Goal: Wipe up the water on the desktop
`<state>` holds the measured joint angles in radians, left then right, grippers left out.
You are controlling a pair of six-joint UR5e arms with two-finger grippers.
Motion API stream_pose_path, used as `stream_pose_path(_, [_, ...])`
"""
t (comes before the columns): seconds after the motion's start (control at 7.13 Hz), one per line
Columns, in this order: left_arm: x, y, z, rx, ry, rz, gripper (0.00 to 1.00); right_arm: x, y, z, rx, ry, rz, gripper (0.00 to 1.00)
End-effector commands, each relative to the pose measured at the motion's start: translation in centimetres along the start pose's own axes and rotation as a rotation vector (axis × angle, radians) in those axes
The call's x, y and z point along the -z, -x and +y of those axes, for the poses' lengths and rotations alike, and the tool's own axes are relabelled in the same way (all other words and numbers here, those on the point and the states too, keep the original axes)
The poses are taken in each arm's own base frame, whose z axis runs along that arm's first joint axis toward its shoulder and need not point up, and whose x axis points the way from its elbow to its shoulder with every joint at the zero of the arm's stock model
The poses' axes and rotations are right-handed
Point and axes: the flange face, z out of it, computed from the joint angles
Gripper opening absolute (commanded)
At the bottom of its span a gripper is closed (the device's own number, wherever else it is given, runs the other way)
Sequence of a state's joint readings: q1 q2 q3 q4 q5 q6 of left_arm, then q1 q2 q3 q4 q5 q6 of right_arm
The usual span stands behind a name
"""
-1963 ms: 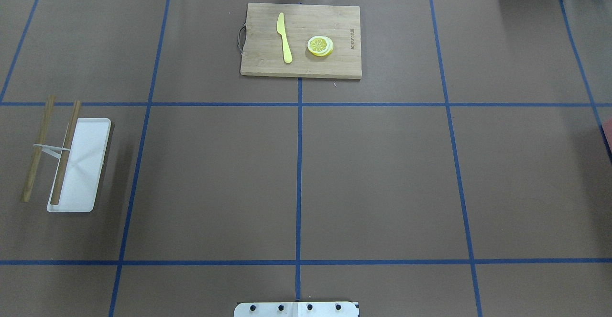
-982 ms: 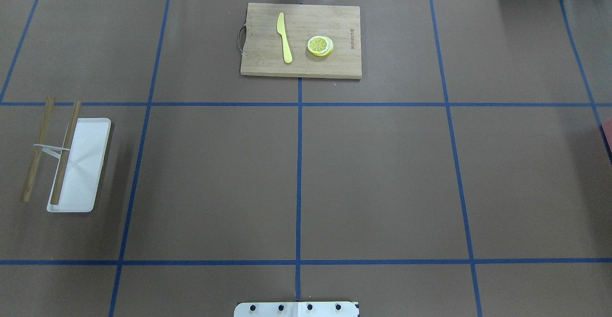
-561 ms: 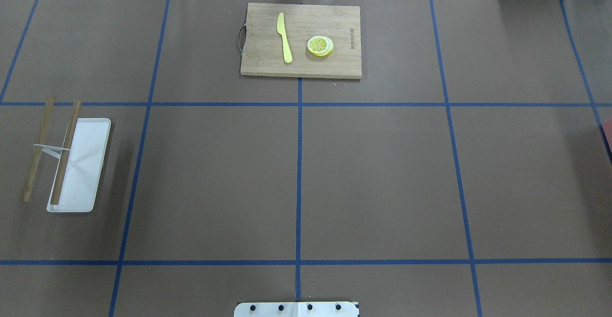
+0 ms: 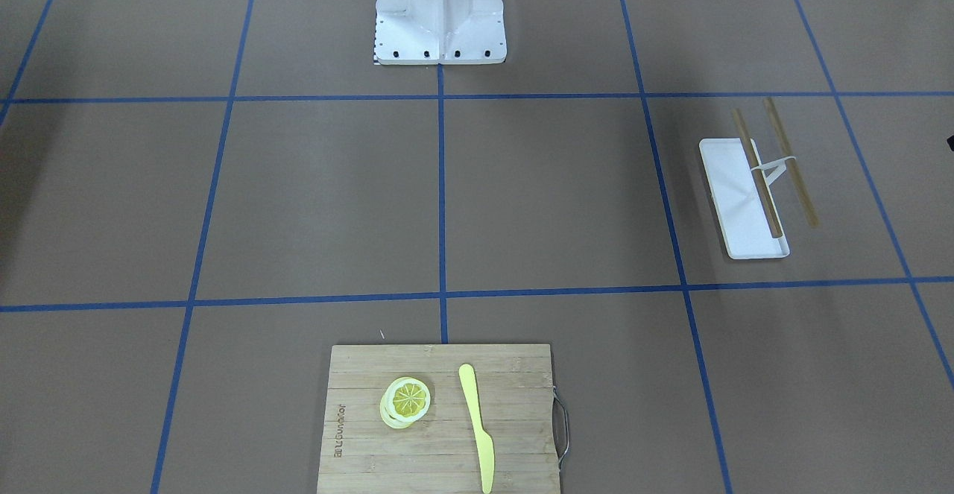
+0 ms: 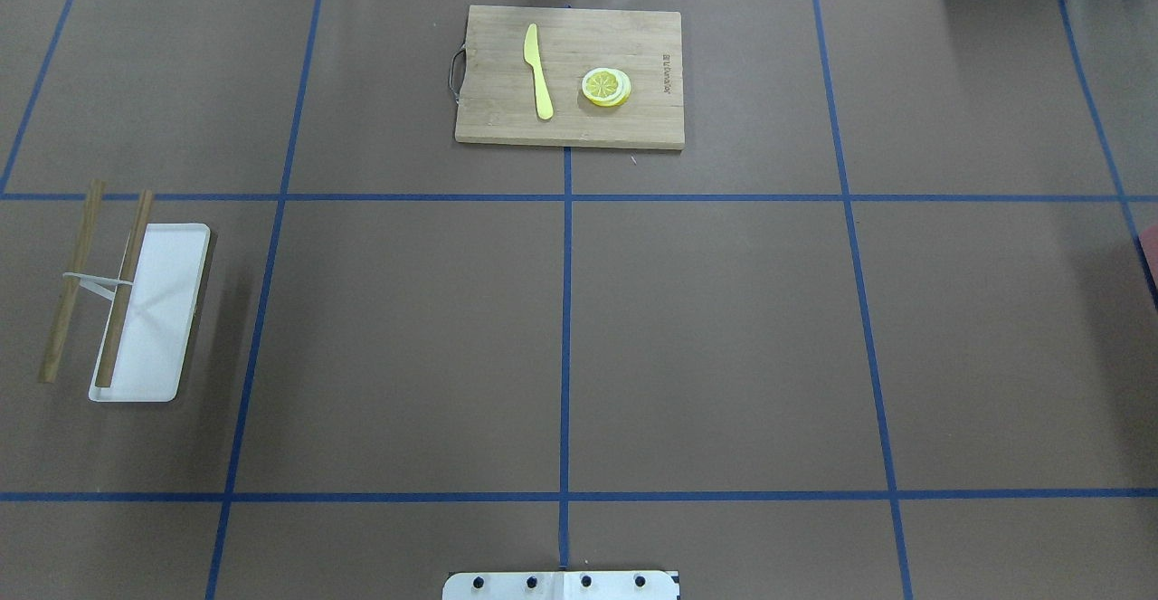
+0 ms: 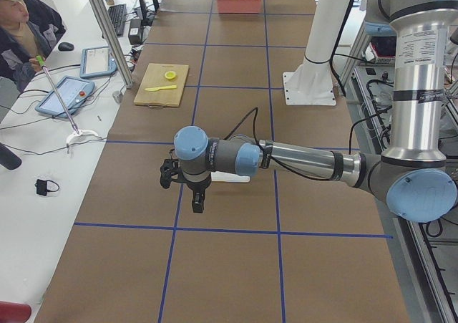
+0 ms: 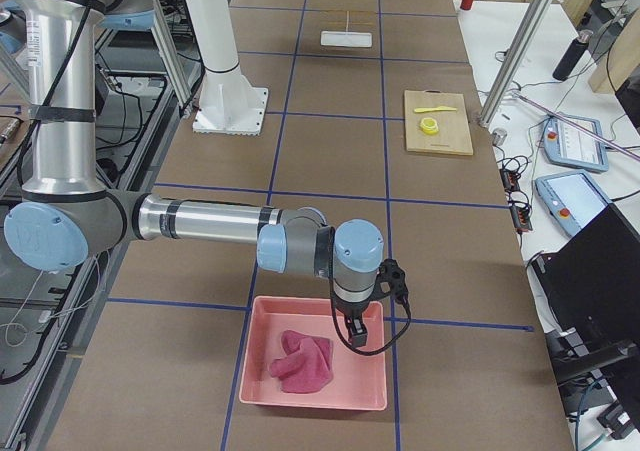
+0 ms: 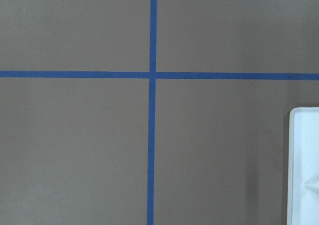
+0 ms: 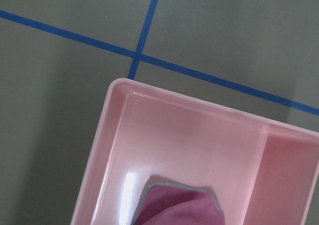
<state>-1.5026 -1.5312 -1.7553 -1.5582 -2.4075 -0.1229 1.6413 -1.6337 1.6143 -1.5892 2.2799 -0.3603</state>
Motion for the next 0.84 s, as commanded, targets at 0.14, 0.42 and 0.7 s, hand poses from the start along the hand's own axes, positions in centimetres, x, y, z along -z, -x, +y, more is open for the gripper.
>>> stream_pose_path(0.14, [1.23, -0.23, 0.17, -0.002, -0.023, 0.014, 0.98, -0.24, -0.03, 0.48, -0.003, 0.004, -0.003, 1.00])
stream_pose_path(0.42, [0.86, 0.24, 0.20, 0.008, -0.015, 0.008, 0.98, -0.19, 0.01, 0.45, -0.003, 0.003, -0.002, 1.00])
stream_pose_path(0.7, [0.71, 0.48, 0.20, 0.012, -0.013, 0.000, 0.98, -0.02, 0.13, 0.31, 0.000, 0.000, -0.003, 1.00])
